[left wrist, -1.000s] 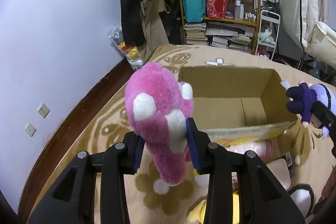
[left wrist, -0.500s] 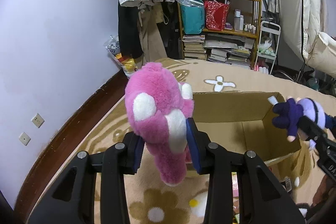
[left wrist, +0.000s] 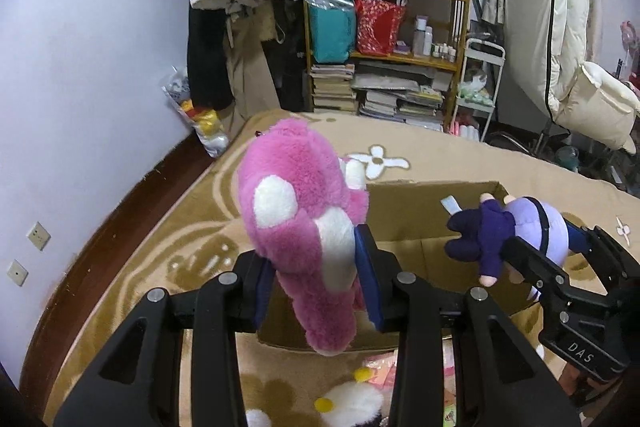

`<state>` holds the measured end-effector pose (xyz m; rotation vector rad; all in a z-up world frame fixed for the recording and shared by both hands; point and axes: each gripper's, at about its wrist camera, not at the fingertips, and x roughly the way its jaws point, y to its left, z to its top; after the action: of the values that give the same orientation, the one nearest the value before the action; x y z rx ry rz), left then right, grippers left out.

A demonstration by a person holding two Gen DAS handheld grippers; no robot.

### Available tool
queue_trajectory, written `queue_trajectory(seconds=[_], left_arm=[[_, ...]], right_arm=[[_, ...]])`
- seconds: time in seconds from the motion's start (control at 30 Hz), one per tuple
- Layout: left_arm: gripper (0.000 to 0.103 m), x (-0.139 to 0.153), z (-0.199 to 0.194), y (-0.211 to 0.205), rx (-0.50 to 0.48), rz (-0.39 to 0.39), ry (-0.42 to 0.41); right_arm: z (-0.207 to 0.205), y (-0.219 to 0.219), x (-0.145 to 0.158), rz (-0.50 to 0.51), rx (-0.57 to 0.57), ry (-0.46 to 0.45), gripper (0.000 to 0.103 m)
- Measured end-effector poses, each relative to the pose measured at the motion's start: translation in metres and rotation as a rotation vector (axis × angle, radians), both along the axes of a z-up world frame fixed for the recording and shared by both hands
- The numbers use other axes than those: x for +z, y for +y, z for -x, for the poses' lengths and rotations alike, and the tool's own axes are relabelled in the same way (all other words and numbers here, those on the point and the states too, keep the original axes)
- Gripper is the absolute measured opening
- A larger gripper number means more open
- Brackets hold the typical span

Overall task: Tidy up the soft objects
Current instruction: 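Lift the pink plush with the left tool while the right tool lifts the doll toward the box, then open both tools to drop the pink plush and doll into the box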

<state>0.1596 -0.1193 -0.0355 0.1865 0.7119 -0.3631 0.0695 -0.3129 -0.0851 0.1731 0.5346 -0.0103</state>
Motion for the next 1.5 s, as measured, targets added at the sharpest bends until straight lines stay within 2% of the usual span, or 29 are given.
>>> queue_trajectory(seconds=[0.3,0.37,0.5,0.6,0.67,0.73,0.93,1.33,1.5], left_arm=[[0.037,-0.023,-0.008,-0.007,0.000,-0.034,0.076],[0.052,-0.027,-0.007,-0.008,-0.003,-0.045,0.091],[0.059,-0.029,-0.004,-0.008,-0.008,-0.058,0.079],[0.069,-0.027,-0.002,-0.006,-0.002,-0.046,0.084],[0.076,-0.025,-0.002,-0.003,0.005,-0.036,0.084],[0.080,-0.024,-0.001,0.001,0.020,-0.035,0.080],[0.094,-0.013,0.005,0.012,0.064,-0.034,0.061],[0.097,0.007,0.036,0.040,0.100,-0.006,0.075],[0.097,0.016,0.058,0.050,0.096,-0.034,0.064]], right_arm=[[-0.007,0.007,-0.014,0.025,0.033,0.049,0.069],[-0.008,0.009,-0.017,0.033,0.036,0.060,0.070],[-0.008,0.010,-0.021,0.028,0.040,0.076,0.071],[-0.009,0.011,-0.024,0.028,0.042,0.088,0.072],[-0.009,0.013,-0.023,0.030,0.039,0.085,0.087],[-0.005,0.013,-0.022,0.032,0.028,0.069,0.096],[0.005,0.015,-0.020,0.041,0.011,0.075,0.100],[0.044,0.012,0.006,0.022,-0.057,0.060,0.103],[0.062,0.017,0.017,0.025,-0.066,0.053,0.103]])
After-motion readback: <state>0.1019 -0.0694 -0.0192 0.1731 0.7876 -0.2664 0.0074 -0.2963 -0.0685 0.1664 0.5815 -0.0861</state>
